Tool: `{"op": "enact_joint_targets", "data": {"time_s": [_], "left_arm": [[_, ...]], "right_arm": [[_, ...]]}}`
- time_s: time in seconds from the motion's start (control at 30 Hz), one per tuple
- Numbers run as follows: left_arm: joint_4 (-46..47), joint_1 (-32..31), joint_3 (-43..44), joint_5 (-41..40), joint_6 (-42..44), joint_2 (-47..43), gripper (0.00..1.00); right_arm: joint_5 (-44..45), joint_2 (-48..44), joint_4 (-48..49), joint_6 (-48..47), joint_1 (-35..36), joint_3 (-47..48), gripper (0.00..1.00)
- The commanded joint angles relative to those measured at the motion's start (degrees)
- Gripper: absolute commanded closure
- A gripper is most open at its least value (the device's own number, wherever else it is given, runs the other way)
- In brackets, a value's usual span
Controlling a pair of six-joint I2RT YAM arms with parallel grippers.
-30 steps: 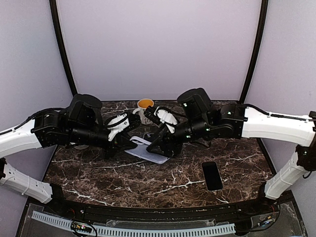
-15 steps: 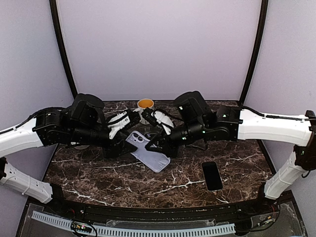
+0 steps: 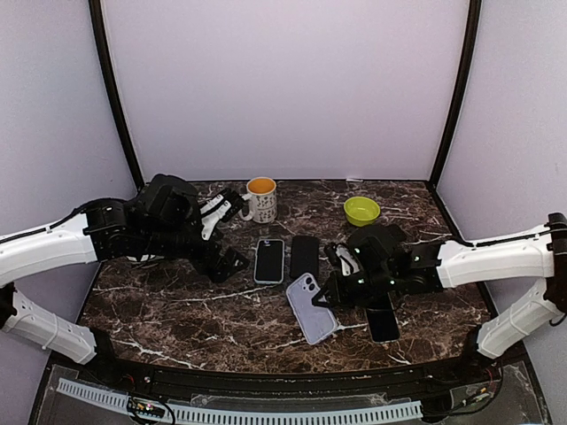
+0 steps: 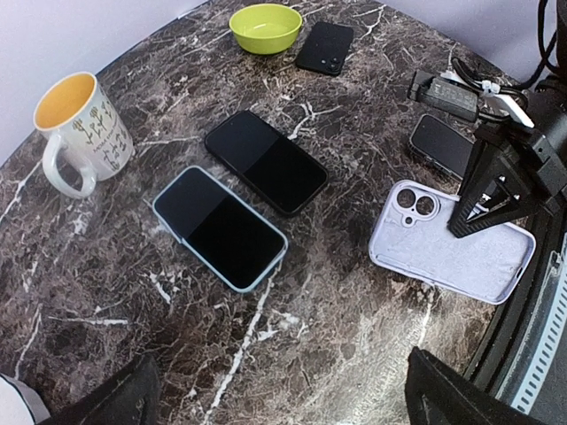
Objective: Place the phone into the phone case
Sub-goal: Place the phone case at the corner of the board.
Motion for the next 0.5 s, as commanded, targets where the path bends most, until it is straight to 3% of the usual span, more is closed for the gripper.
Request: {"op": "enact_joint_targets", "data": {"time_s": [0.0,0.27,0.47], "left_arm": [[2.6,0.2,-2.6,-0.4,-6.0,0.5,0.01],[4.2,0.2,-8.3,0.1,-9.6,-0.3,0.01],[3.5,0.1,-7.9,-1.1,-8.4,-0.1,0.01]], "right_arm": [[2.6,-2.2,13.4,14.7,0.5,-6.1,1.00],[1.7,4.7,19.7,22.0,1.1,-11.2,1.00],[3.6,5.7,14.8,22.2,1.2,-12.3,1.00]]}}
